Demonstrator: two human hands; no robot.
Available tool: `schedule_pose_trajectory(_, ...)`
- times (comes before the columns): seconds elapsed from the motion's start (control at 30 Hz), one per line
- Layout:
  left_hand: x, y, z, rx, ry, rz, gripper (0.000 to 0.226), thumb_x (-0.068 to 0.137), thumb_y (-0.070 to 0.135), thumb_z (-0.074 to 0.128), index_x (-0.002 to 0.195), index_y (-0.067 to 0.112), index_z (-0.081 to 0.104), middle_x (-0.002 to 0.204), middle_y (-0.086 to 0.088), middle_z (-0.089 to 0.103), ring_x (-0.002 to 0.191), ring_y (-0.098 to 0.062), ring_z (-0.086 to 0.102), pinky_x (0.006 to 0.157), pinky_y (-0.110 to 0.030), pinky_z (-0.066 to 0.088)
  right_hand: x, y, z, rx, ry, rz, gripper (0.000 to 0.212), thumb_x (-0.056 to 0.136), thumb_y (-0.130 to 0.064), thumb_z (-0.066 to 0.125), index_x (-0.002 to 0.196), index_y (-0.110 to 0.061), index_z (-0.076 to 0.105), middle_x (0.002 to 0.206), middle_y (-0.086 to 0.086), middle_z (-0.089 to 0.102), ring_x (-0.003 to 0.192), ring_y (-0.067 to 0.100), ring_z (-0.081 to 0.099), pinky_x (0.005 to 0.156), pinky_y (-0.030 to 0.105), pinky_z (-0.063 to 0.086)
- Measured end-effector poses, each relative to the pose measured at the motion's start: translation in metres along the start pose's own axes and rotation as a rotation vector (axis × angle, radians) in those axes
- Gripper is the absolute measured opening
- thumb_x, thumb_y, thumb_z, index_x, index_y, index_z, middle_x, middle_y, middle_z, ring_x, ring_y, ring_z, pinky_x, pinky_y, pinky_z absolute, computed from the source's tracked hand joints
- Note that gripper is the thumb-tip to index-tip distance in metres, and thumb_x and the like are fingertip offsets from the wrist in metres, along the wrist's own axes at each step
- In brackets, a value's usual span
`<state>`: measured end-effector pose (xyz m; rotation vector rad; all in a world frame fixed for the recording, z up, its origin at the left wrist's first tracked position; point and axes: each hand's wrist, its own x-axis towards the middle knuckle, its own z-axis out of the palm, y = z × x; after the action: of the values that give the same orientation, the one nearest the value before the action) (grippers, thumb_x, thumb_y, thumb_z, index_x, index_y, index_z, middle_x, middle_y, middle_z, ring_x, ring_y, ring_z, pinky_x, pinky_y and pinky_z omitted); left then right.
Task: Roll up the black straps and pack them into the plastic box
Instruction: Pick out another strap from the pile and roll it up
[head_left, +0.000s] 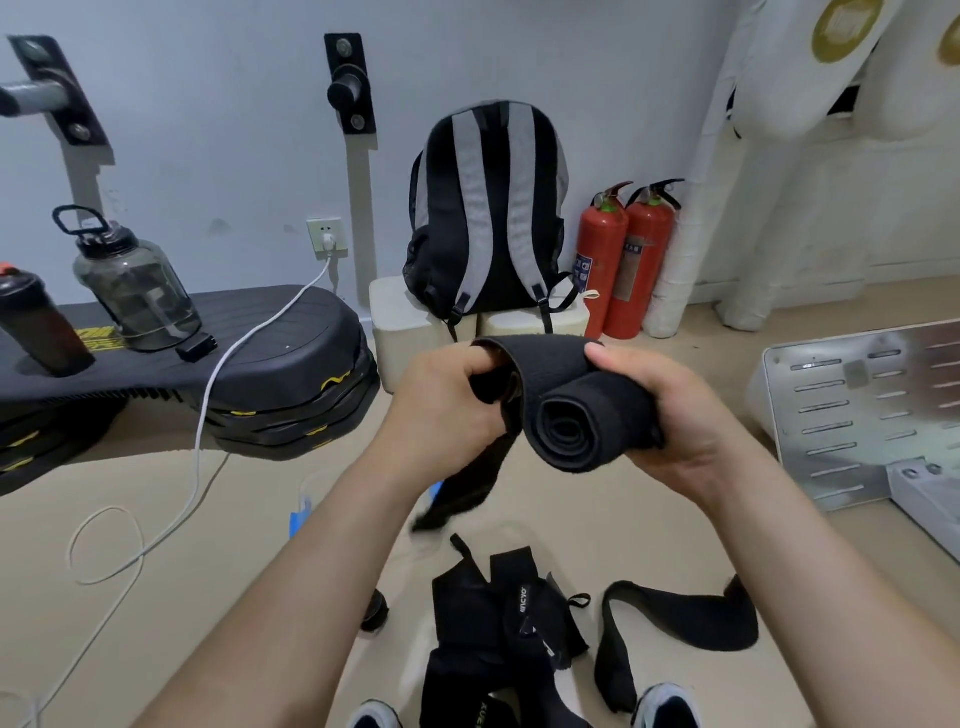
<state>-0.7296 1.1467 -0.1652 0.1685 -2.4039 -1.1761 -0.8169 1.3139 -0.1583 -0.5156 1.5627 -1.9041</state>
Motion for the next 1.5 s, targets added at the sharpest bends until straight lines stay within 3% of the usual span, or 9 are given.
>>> schedule_pose_trajectory(0.33, 0.005, -0.033, -0.005, 0.532, 0.203, 0.466, 0.006, 0.073, -0.007, 0.062, 0.073, -0.001, 0.064, 0.083, -0.014, 0.058, 0.066, -0.028, 0.054, 0.055, -0.031, 0.045, -0.004, 0.007, -0.008, 0.109, -0.048, 0.394, 0.025, 0.074, -0.03, 0.066, 0.086, -0.009, 0.064, 0.068, 0.006, 0.064, 0.054, 0.02, 0.064, 0.031, 0.021, 0.044)
schedule_pose_trajectory(0.5, 0.001, -0.047, 0.01, 0.624, 0.345, 0.528, 0.008, 0.081, 0.003, 0.066, 0.079, 0.002, 0.058, 0.092, -0.015, 0.062, 0.08, -0.026, 0.05, 0.067, -0.037, 0.044, -0.007, 0.0, -0.016, 0.103, -0.082, 0.434, 0.023, 0.064, -0.03, 0.06, 0.064, -0.011, 0.072, 0.066, 0.008, 0.065, 0.046, 0.022, 0.062, 0.025, 0.017, 0.036)
schedule_pose_trajectory(0.6, 0.003, -0.059, 0.013, 0.669, 0.439, 0.512, 0.015, 0.078, 0.005, 0.074, 0.084, 0.008, 0.06, 0.101, -0.012, 0.065, 0.089, -0.027, 0.055, 0.078, -0.043, 0.045, -0.011, -0.001, -0.014, 0.068, -0.109, 0.414, 0.031, 0.07, -0.025, 0.05, 0.055, -0.013, 0.073, 0.065, 0.008, 0.065, 0.043, 0.022, 0.061, 0.025, 0.016, 0.036)
schedule_pose_trajectory(0.77, -0.02, -0.039, 0.039, 0.012, -0.183, -0.125, 0.035, 0.085, 0.006, 0.068, 0.116, 0.022, 0.066, 0.106, 0.01, 0.064, 0.108, -0.014, 0.061, 0.09, -0.019, 0.045, -0.01, -0.006, -0.019, 0.155, -0.074, 0.317, 0.025, 0.067, -0.03, 0.057, 0.06, -0.016, 0.076, 0.067, 0.008, 0.067, 0.045, 0.021, 0.06, 0.025, 0.016, 0.037)
schedule_pose_trajectory(0.97, -0.012, -0.081, 0.013, 0.495, 0.3, -0.013, 0.025, 0.074, -0.003, 0.071, 0.097, 0.005, 0.068, 0.093, -0.014, 0.06, 0.08, -0.038, 0.058, 0.072, -0.048, 0.053, -0.02, -0.009, -0.015, 0.165, -0.237, 0.353, 0.044, 0.034, -0.031, 0.095, 0.066, -0.009, 0.075, 0.07, 0.012, 0.066, 0.047, 0.024, 0.061, 0.027, 0.018, 0.04)
schedule_pose_trajectory(1.17, -0.019, -0.042, 0.011, 0.689, -0.768, -0.238, 0.055, 0.086, -0.003, 0.043, 0.112, 0.036, 0.072, 0.125, 0.009, 0.062, 0.113, -0.018, 0.059, 0.085, -0.028, 0.048, -0.01, -0.009, -0.012, -0.044, -0.028, 0.35, 0.027, 0.064, -0.025, 0.06, 0.087, -0.011, 0.058, 0.079, 0.011, 0.055, 0.059, 0.021, 0.055, 0.035, 0.019, 0.033)
schedule_pose_trajectory(1.27, -0.019, -0.015, -0.02, 0.384, -0.5, -0.218, 0.037, 0.081, 0.0, 0.054, 0.092, 0.031, 0.071, 0.099, 0.01, 0.07, 0.095, -0.013, 0.065, 0.088, -0.032, 0.054, -0.006, -0.006, -0.011, -0.065, 0.001, 0.364, 0.03, 0.065, -0.025, 0.061, 0.092, -0.011, 0.059, 0.08, 0.01, 0.057, 0.058, 0.019, 0.059, 0.034, 0.019, 0.037)
schedule_pose_trajectory(1.37, -0.024, 0.006, -0.035, -0.152, -0.332, -0.078, 0.062, 0.073, -0.002, 0.073, 0.121, 0.036, 0.059, 0.116, 0.019, 0.063, 0.114, 0.004, 0.057, 0.1, -0.017, 0.044, -0.007, -0.004, -0.01, -0.049, 0.008, 0.389, 0.028, 0.065, -0.025, 0.062, 0.089, -0.01, 0.061, 0.078, 0.01, 0.061, 0.057, 0.019, 0.062, 0.033, 0.019, 0.039)
schedule_pose_trajectory(1.5, -0.029, 0.013, 0.008, -0.028, -0.255, 0.159, 0.06, 0.078, 0.003, 0.077, 0.124, 0.039, 0.062, 0.107, 0.029, 0.067, 0.105, 0.014, 0.057, 0.086, -0.003, 0.04, -0.01, -0.001, -0.001, -0.051, -0.052, 0.403, 0.023, 0.064, -0.025, 0.064, 0.083, -0.01, 0.061, 0.073, 0.008, 0.057, 0.057, 0.017, 0.053, 0.034, 0.019, 0.036)
